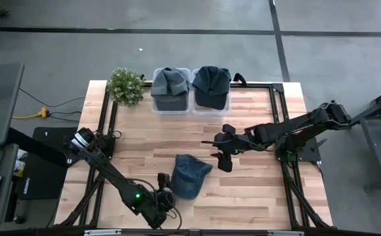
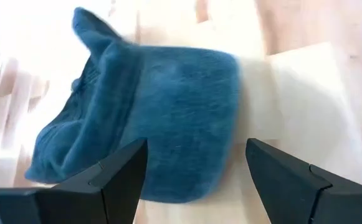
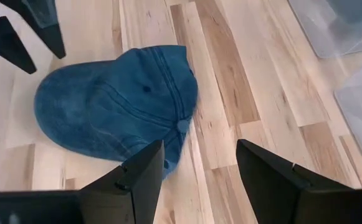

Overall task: Pick & Place hat
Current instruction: Put the blue cap into the right transparent bin

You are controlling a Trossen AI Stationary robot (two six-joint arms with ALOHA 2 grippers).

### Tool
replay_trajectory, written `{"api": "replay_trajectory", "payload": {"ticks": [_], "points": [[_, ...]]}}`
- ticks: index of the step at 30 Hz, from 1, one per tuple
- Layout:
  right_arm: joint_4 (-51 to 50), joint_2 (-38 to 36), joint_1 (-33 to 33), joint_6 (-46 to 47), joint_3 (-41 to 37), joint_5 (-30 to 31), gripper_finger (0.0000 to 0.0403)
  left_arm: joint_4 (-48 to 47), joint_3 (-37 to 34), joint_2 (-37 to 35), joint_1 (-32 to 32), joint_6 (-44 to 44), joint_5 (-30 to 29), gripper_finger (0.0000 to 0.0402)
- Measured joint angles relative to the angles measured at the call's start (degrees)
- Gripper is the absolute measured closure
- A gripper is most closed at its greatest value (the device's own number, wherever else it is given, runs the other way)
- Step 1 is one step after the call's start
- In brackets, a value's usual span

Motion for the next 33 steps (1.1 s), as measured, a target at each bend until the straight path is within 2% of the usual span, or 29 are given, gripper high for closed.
{"api": "replay_trajectory", "payload": {"ticks": [8, 12, 17, 33], "points": [[0.1, 0.0, 0.0, -0.6, 0.0, 0.0, 0.0206, 1.7, 5.0, 6.2, -1.3, 4.9, -2.5, 0.0134], [0.3, 0.0, 0.0, -0.6, 0.0, 0.1, 0.0206, -4.0, 9.4, 11.4, -1.6, 7.1, -8.8, 0.0134], [0.3, 0.0, 0.0, -0.7, 0.0, 0.1, 0.0206, -8.6, 13.8, 14.5, -1.3, 8.3, -15.2, 0.0134], [0.2, 0.0, 0.0, -0.8, 0.0, -0.2, 0.0206, -8.7, 15.3, 18.5, 3.1, 8.1, -16.1, 0.0133]]}}
